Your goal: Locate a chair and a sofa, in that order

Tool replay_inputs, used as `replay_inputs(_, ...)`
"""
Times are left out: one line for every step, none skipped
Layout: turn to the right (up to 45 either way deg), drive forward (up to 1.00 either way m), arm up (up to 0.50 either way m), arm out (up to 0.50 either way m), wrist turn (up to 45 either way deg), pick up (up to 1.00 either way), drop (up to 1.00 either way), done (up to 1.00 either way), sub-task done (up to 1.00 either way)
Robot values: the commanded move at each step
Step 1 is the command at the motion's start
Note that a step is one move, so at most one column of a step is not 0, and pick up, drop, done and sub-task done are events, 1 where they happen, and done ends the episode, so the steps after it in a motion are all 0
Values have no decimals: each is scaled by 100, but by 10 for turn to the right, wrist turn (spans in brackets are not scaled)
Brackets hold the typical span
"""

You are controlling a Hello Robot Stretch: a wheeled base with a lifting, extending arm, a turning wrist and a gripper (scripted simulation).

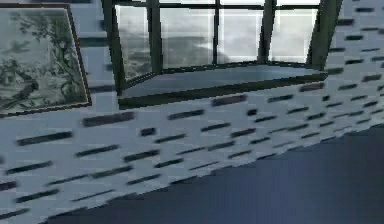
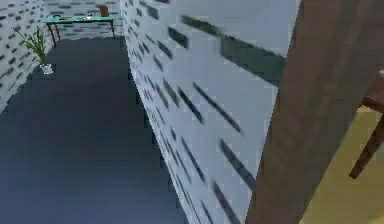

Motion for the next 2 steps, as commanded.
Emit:
replay_inputs(390,0,0,0,0,0,0,0,0)
replay_inputs(0,70,0,0,0,0,0,0,0)
